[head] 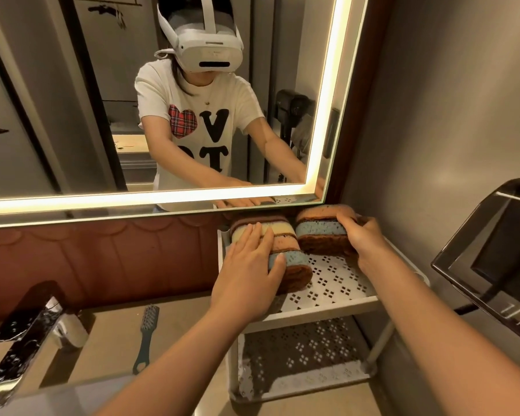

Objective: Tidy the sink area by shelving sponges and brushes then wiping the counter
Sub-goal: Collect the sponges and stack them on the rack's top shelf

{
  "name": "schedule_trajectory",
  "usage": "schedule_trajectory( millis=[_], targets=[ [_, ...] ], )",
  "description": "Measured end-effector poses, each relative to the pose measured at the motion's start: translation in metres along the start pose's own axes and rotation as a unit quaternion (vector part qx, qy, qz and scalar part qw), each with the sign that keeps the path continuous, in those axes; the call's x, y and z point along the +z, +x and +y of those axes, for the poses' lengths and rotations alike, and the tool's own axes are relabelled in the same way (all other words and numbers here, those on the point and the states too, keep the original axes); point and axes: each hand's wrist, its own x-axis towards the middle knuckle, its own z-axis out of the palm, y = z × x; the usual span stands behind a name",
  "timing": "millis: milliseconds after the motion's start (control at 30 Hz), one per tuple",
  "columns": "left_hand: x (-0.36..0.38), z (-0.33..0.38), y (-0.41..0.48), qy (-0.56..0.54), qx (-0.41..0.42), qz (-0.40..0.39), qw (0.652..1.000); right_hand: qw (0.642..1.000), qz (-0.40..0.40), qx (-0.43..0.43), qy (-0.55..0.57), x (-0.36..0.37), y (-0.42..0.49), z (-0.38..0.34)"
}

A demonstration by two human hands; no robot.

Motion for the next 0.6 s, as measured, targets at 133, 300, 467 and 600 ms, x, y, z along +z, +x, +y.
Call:
schedule_trajectory(
  millis=[133,300,467,600],
  targets=[
    [0.000,0.000,-0.001,-0.001,0.002,0.000,1.000,0.997,-0.042,0.004,-0.059,0.006,0.008,-0.006],
    [-0.001,0.000,0.000,0.000,-0.001,-0.003,1.000,0.988,-0.061,-0.008,-0.143,0.014,0.020,-0.012],
    [-0.001,0.000,0.000,0.002,0.000,-0.006,1.000,0.968,-0.039,-0.035,-0.245,0.016,0.028,-0.004],
    [0.000,0.001,0.001,0.005,-0.002,-0.009,1.000,0.963,-0.007,-0.031,-0.266,0.018,0.027,-0.001]
  ],
)
